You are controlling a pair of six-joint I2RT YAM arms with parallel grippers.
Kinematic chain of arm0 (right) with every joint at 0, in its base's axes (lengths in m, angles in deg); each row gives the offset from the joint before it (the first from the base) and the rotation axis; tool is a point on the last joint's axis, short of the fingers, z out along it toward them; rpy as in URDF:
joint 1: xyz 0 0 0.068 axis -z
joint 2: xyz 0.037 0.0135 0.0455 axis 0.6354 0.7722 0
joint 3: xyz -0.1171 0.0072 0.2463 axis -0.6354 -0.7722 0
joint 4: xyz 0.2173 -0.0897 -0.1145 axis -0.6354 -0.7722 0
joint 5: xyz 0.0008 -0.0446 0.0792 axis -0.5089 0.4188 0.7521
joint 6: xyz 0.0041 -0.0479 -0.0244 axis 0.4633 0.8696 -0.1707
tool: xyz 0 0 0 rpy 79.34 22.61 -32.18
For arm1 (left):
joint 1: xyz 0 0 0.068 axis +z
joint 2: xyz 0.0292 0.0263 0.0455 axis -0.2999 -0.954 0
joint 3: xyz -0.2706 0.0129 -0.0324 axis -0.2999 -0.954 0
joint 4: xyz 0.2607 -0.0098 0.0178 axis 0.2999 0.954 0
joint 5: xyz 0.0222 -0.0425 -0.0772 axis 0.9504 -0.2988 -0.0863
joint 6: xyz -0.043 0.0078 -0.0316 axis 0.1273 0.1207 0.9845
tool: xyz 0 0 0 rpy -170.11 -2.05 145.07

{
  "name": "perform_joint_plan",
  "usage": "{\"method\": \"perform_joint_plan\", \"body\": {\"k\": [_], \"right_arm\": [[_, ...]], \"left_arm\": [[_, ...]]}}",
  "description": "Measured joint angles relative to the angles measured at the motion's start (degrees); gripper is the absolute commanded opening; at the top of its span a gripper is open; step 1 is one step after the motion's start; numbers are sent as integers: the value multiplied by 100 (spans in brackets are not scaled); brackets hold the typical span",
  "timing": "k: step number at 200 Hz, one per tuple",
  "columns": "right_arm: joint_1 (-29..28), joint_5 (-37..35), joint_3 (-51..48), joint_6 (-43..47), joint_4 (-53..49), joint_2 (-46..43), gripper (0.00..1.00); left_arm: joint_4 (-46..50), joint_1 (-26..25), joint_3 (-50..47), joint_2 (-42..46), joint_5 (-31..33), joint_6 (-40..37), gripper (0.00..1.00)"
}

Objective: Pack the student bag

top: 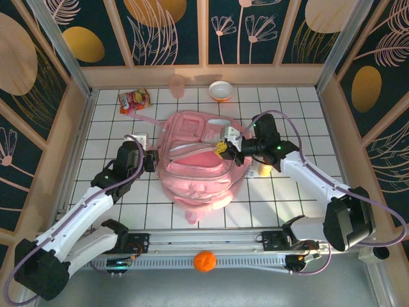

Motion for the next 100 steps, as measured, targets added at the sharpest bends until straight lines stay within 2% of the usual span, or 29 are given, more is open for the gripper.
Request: {"method": "perform_joint_plan", "body": {"k": [19,30,52,80,100], "right_arm": [[0,15,26,9,-7,42,0],[0,39,55,11,-13,68,0],[0,118,107,55,-46,111,0],[0,149,203,142,-151,162,0],[0,162,258,166,-221,186,0]], "left_arm": [[-94,0,15,291,-695,-708,61],[-39,0,59,407,-1060,-1128,69],[107,0,120,538,-1644,-2000,74],[109,0,120,531,-1843,-2911,77],[-20,-83,227,146,-1921,-3425,79]]}}
